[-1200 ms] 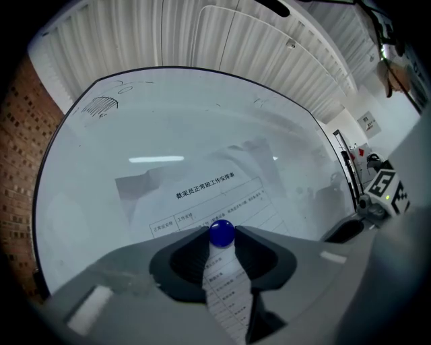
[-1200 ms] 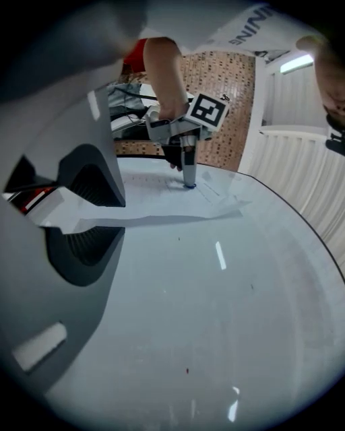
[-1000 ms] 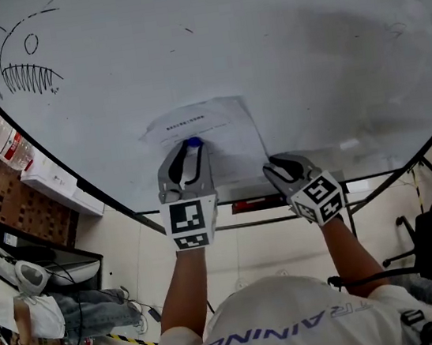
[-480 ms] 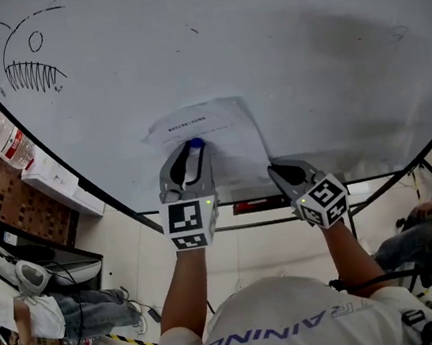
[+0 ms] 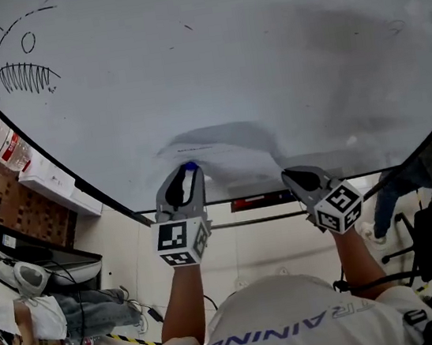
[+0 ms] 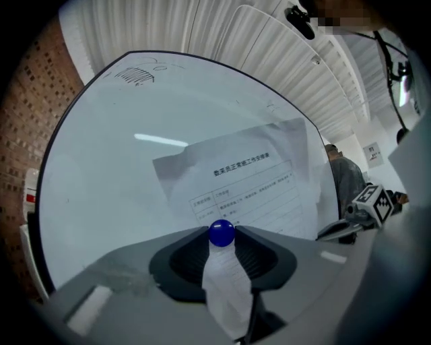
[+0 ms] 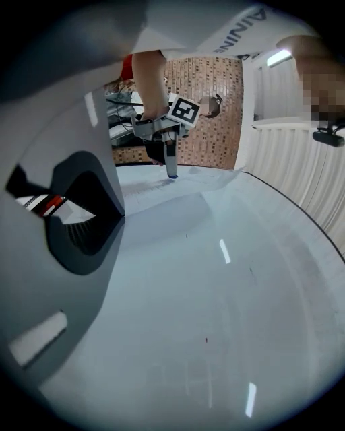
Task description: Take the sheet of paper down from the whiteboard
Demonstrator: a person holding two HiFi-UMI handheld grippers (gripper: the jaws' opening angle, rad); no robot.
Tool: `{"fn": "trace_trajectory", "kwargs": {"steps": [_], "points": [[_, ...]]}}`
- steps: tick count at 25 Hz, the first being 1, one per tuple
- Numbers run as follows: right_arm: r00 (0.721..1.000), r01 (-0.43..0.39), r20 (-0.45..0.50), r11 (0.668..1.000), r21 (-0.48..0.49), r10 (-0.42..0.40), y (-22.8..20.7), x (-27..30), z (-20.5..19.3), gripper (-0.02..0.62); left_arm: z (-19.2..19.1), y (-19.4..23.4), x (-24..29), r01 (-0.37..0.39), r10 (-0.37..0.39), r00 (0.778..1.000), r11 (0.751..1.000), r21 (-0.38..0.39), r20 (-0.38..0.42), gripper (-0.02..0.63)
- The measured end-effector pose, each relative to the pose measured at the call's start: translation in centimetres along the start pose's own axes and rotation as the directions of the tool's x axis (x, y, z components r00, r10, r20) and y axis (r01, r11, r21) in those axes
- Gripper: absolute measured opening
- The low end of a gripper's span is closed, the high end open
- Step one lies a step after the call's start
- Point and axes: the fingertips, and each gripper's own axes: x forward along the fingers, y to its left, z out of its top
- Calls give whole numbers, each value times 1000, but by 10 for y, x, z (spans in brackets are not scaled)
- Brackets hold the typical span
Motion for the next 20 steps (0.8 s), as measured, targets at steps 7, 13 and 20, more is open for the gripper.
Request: {"fn": "trace_trajectory", "kwargs": {"steps": [7,13,20], "points": [[997,64,-36,997,-32,-65,-14,-36,-27,8,-58,22,-55,-70,62,996,990,-126,-66,129],[990,131,-59,991,-21,-132,-31,-62,-40,8,-79,48,-86,-144,128,987,974,-174,-101,129],[985,162,-45,984,-74,-165,-31,-74,-33,8,-74,52,-87,-140,126,988,974,-177,-83,129]]}}
